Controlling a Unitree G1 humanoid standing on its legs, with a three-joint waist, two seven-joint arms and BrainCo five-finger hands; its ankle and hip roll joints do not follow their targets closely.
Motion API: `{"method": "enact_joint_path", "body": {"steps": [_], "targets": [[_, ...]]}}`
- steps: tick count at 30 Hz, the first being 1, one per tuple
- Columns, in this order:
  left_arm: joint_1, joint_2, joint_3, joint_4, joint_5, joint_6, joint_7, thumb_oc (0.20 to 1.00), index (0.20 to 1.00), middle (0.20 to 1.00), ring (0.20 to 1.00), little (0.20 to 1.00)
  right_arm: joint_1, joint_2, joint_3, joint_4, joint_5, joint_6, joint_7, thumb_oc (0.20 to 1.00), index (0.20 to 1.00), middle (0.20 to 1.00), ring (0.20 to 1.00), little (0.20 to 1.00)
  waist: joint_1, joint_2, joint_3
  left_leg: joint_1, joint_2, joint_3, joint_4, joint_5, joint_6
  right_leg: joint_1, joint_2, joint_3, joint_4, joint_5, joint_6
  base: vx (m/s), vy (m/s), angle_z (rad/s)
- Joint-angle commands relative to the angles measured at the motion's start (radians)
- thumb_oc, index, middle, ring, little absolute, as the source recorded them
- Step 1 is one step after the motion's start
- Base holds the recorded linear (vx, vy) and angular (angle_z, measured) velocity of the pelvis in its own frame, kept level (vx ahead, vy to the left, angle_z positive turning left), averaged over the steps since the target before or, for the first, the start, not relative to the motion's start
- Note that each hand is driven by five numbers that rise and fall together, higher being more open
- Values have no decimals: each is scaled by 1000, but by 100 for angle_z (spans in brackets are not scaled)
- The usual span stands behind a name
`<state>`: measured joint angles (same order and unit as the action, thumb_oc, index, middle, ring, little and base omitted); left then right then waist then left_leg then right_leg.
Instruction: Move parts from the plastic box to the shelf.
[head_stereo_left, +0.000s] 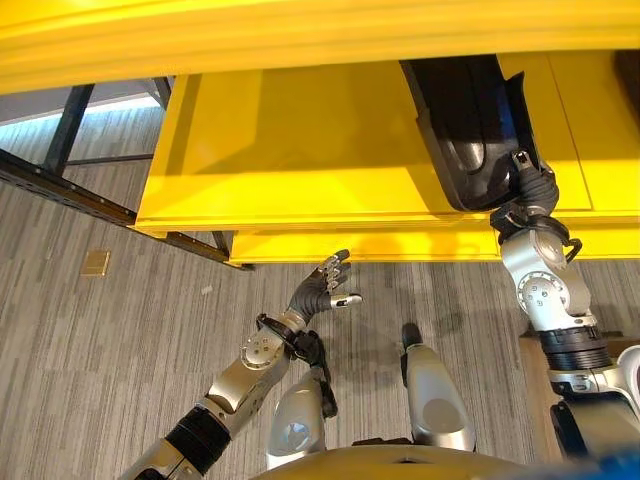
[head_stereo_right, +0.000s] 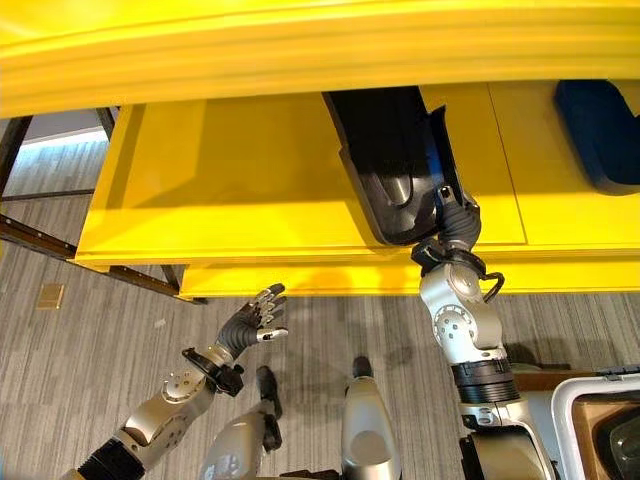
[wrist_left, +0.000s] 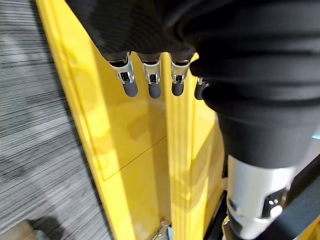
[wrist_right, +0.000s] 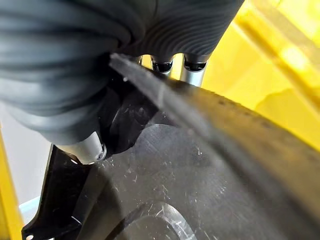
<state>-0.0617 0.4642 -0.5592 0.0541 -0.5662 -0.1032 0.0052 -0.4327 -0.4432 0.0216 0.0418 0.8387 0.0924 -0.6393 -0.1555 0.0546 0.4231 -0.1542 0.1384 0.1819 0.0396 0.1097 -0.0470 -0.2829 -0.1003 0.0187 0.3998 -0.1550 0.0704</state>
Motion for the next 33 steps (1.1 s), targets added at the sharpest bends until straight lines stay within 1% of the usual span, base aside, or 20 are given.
{"method": "enact_joint_path", "body": {"steps": [1,3,8,10,13,16,18,20,22,26,28,30,33], "targets": [[21,47,20,-129,32,-6,-17,1000,1000,1000,1000,1000,-105,-53,-109,-26,24,-37,-45,200,200,200,200,200,2,-10,5,20,-10,12,163,-201,41,26,39,-30,-26,2,-45,-89,-55,3],[9,68,17,-146,24,5,-14,1000,1000,1000,1000,1000,-144,-81,-144,7,66,-21,-67,200,200,200,200,200,9,-13,26,-5,-7,13,193,-208,41,4,36,-37,0,-5,-46,-94,-53,1],[-11,96,12,-156,7,24,-29,1000,1000,1000,1000,1000,-206,-140,-185,98,82,17,-87,200,200,200,200,200,19,-13,54,-44,-5,9,241,-222,41,-27,30,-46,41,-20,-51,-32,-33,3],[-17,100,8,-155,7,42,-40,1000,1000,1000,1000,1000,-224,-156,-193,137,97,10,-92,200,200,200,200,200,22,-14,62,-52,-6,7,260,-234,41,-33,26,-48,57,-31,-50,2,-59,2],[-17,110,0,-147,-47,43,-62,1000,1000,1000,1000,1000,-253,-189,-212,189,153,-40,-100,200,200,200,200,200,26,-16,77,-86,-6,4,290,-244,45,-68,25,-51,84,-37,-50,-38,-95,6],[-35,118,-15,-145,-21,53,-75,1000,1000,1000,1000,1000,-299,-219,-205,224,153,-27,-98,200,200,200,200,200,28,-13,96,-120,-6,-3,311,-247,41,-97,30,-47,99,-38,-52,-39,-50,1],[-43,126,-27,-140,-26,55,-68,1000,1000,1000,1000,1000,-329,-227,-188,251,157,-22,-102,200,200,200,200,200,30,-9,97,-142,-8,-7,313,-246,41,-119,35,-42,105,-42,-54,-30,-42,-1],[-51,129,-29,-131,-36,53,-72,1000,1000,1000,1000,1000,-343,-230,-177,270,149,-23,-110,200,200,200,200,200,31,-9,97,-160,-8,-8,314,-245,41,-140,36,-40,111,-44,-54,-28,-47,-1],[-55,130,-36,-121,-34,44,-72,1000,1000,1000,1000,1000,-360,-241,-163,300,162,-37,-117,200,200,200,200,200,33,-9,97,-175,-6,-8,316,-242,40,-155,35,-40,120,-47,-55,-5,-46,-2],[-62,137,-42,-106,-40,45,-72,1000,1000,1000,1000,1000,-380,-257,-162,336,129,-65,-110,200,200,200,200,200,37,-12,97,-198,1,-12,330,-243,36,-176,33,-46,145,-58,-55,33,-69,0],[-63,138,-40,-103,-47,48,-80,1000,1000,1000,1000,1000,-391,-264,-160,343,129,-66,-116,200,200,200,200,200,40,-12,97,-201,4,-13,331,-244,36,-180,33,-47,153,-63,-55,60,-102,3],[-60,135,-41,-105,-35,58,-93,1000,1000,1000,1000,1000,-417,-274,-154,360,118,-54,-123,200,200,200,200,200,46,-13,97,-205,8,-17,328,-242,33,-187,33,-51,168,-71,-56,88,-116,-2],[-60,135,-46,-99,-33,63,-102,1000,1000,1000,1000,1000,-431,-285,-146,383,125,-48,-116,200,200,200,200,200,51,-12,97,-212,12,-24,325,-237,29,-193,34,-54,180,-79,-58,59,-72,-2]]}}
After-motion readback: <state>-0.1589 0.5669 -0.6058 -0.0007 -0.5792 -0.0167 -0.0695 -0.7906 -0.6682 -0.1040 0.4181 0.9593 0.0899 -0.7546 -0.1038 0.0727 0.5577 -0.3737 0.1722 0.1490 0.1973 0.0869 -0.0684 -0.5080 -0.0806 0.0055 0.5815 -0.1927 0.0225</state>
